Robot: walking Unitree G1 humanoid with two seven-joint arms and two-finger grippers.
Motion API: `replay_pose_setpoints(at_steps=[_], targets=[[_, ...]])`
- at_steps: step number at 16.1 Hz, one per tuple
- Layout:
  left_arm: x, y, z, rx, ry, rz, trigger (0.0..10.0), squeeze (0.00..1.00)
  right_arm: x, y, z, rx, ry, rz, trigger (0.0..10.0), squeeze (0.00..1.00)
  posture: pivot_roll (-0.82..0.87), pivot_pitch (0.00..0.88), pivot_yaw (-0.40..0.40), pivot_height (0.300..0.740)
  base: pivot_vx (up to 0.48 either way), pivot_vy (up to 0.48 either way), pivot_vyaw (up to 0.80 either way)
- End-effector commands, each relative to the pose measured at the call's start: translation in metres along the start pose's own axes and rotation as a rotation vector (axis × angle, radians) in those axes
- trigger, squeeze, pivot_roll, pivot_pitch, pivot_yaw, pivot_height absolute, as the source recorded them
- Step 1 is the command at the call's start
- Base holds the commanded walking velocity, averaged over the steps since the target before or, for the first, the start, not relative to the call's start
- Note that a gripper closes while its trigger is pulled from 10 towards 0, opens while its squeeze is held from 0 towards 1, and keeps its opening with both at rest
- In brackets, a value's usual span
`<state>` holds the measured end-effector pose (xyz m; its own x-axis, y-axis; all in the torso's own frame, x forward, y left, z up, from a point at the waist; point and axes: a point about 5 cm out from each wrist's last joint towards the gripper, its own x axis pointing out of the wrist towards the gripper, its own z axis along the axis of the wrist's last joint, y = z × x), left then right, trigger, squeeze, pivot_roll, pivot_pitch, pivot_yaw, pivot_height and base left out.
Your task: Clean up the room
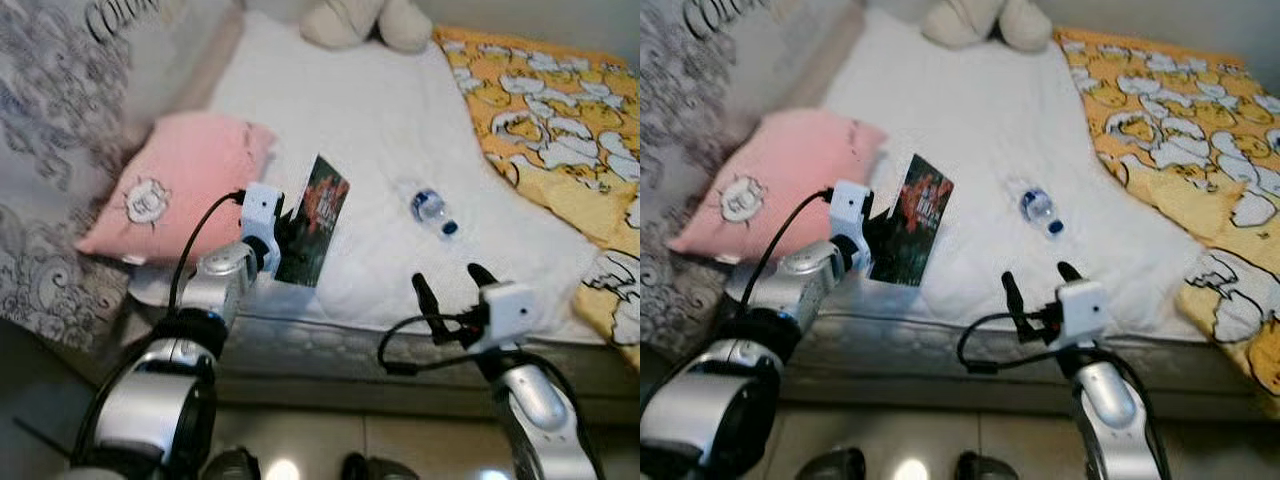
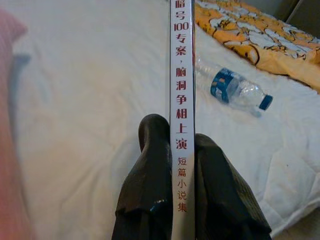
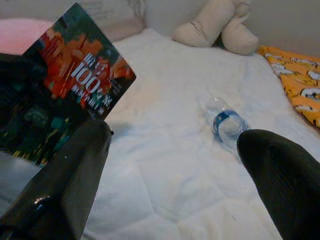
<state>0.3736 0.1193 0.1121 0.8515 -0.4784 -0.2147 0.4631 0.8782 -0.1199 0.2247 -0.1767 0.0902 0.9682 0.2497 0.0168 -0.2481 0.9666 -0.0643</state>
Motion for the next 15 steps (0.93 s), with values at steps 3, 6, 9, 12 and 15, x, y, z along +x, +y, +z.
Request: replay_pose_setpoints(at_steps=[3, 6, 9, 12, 15], targets=[[0.008, 0.006, 0.047, -0.011, -0.143, 0.006, 10.0, 0.00, -0.019, 0.007, 0.006, -0.007, 0.029, 0.049, 10.0, 0.35, -0.21, 0.203, -0.104, 0.740, 0.000, 0.000, 0.00], [0.009, 0.012, 0.066, -0.015, -0.169, 0.020, 10.0, 0.00, -0.031, 0.016, 0.011, 0.000, 0.053, 0.075, 10.0, 0.35, -0.22, 0.233, -0.104, 0.740, 0.000, 0.000, 0.00], [0.007, 0.019, 0.073, -0.003, -0.189, 0.074, 10.0, 0.00, -0.035, 0.025, 0.013, 0.010, 0.057, 0.079, 10.0, 0.35, -0.22, 0.242, -0.078, 0.740, 0.000, 0.000, 0.00], [-0.002, 0.025, 0.085, 0.116, -0.320, 0.105, 10.0, 0.00, -0.029, 0.021, 0.021, 0.007, -0.007, -0.025, 10.0, 0.35, -0.19, 0.200, -0.045, 0.740, 0.000, 0.000, 0.00], [-0.024, 0.013, 0.069, 0.216, -0.445, 0.074, 10.0, 0.00, -0.024, 0.022, 0.025, 0.012, -0.062, -0.110, 10.0, 0.36, -0.11, 0.119, -0.013, 0.740, 0.000, 0.000, 0.00]])
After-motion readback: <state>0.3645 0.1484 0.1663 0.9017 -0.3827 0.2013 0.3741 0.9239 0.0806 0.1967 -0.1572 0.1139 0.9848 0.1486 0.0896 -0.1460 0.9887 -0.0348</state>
